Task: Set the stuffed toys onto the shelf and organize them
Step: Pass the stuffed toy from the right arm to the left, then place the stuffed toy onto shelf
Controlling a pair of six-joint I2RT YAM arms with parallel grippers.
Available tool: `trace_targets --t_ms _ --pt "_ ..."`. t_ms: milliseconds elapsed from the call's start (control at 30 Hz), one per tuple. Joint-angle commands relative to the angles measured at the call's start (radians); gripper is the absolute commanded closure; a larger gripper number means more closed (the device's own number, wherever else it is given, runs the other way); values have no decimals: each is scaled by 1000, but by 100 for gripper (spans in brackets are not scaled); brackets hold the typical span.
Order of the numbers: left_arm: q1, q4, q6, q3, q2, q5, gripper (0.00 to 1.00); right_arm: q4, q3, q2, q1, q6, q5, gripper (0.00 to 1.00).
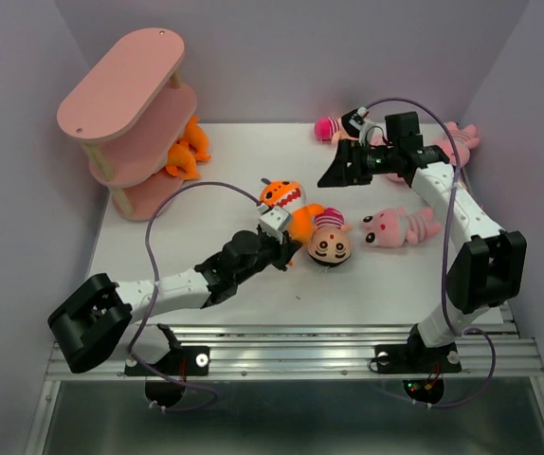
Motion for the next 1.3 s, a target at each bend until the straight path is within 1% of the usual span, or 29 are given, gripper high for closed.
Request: trace_targets --t_ms 0,100,133,200,233,300,333,467,533,700,867,1000,1100,1267 --pt "27 100 -108 -69 -95 -99 100 59 6 -37 -66 -58 18 0" --pt "113 97 -233 -114 -149 -151 100 116 -65 -46 -112 -78 -47 0" --pt "128 99 -256 -124 -158 -152 100 128 -86 -46 -113 -89 -61 0" --pt "160 96 -295 -147 -175 -204 100 150 -157 -46 -123 -115 -80 0" --pt "194 94 -321 -166 -193 -230 100 177 -180 -45 -132 -130 -95 0" --pt "231 82 -342 -189 -210 -253 100 207 -233 -36 -133 -138 -115 0" --pt "274 76 -364 -197 -229 -265 100 205 -241 -22 -133 -151 -142 0" --pt "363 73 -385 -223 -249 -279 100 207 -255 -10 -133 -161 -176 0" --pt "389 86 -384 -232 -247 -275 100 207 -264 -14 -133 -164 -186 0" --pt "470 223 -352 -282 -230 -218 100 207 -286 -25 -133 -204 -215 0" --pt "544 320 -264 -278 -157 -163 100 207 -301 -31 -133 -213 -253 0" --pt "570 332 -200 -234 -102 -178 100 207 -307 -29 -133 -221 -264 0" --pt "590 378 -163 -232 -65 -199 100 207 -309 -25 -133 -224 -267 0" --pt "618 435 -140 -218 -8 -193 100 207 -310 -22 -142 -228 -272 0"
